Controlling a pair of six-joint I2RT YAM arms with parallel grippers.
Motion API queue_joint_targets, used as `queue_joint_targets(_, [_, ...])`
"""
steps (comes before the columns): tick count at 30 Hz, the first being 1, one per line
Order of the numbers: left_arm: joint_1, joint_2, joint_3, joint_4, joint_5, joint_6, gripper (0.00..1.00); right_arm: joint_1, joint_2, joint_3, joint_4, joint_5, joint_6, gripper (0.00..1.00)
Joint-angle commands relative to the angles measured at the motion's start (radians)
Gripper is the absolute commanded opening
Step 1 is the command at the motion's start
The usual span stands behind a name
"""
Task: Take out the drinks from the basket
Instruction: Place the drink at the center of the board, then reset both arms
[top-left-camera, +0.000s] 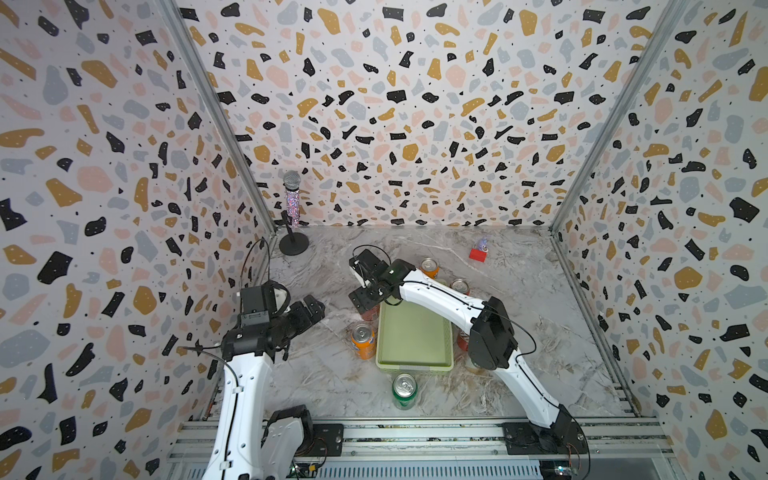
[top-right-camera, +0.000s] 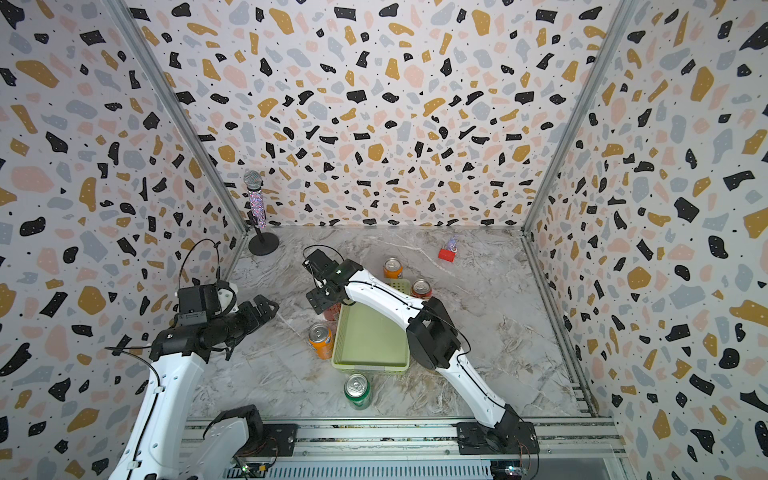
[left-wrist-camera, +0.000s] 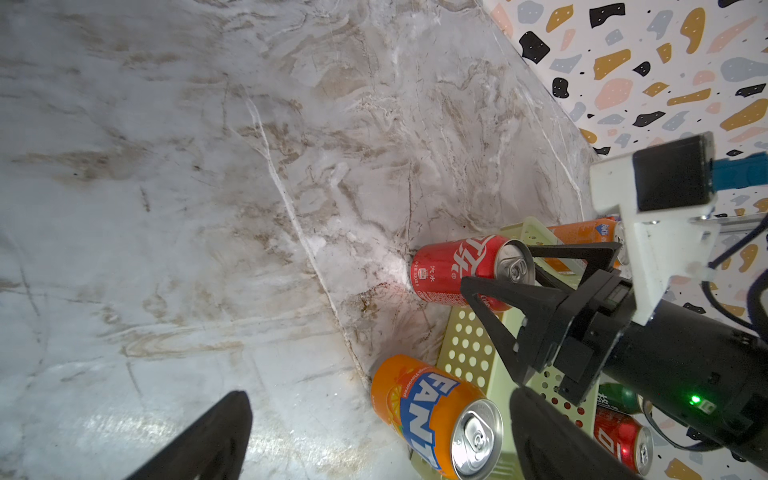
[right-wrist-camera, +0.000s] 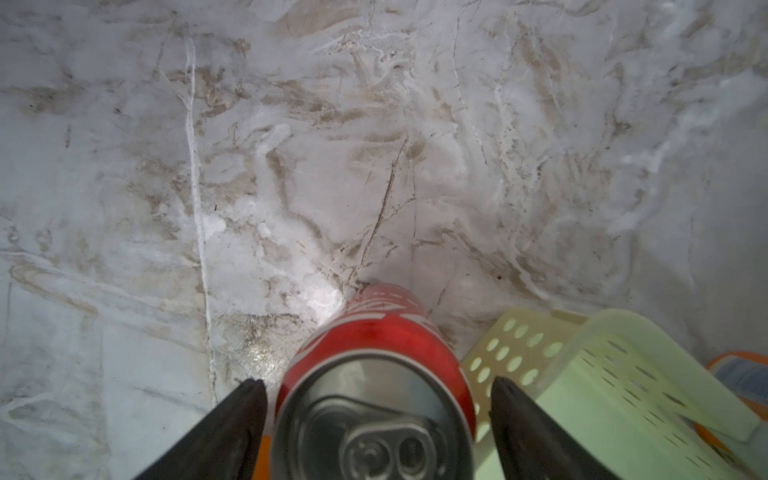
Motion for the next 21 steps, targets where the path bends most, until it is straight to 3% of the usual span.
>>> queue_joint_targets(1, [0.005,-0.013,-0.011,0.027,-0.005,-0.005,1.00,0.002,-0.117,0.035,-0.016,0.035,-0.015,0.93])
queue_joint_targets(4, [0.006,-0.013,-0.011,0.028,-0.009,-0.006,1.00,0.003,-0.165,0.005,-0.017,0.013,-0.018,1.00])
queue_joint_targets(7, [0.006,-0.013,-0.013,0.028,-0.019,-0.006,1.00,0.003,-0.260,-0.074,0.003,0.002,-0.009,1.00])
queue_joint_targets(21, [0.004,-0.142,-0.072,0.078,-0.190,-0.066,1.00,-0.060,-0.889,-0.747,0.220,0.111,-0.050,1.00])
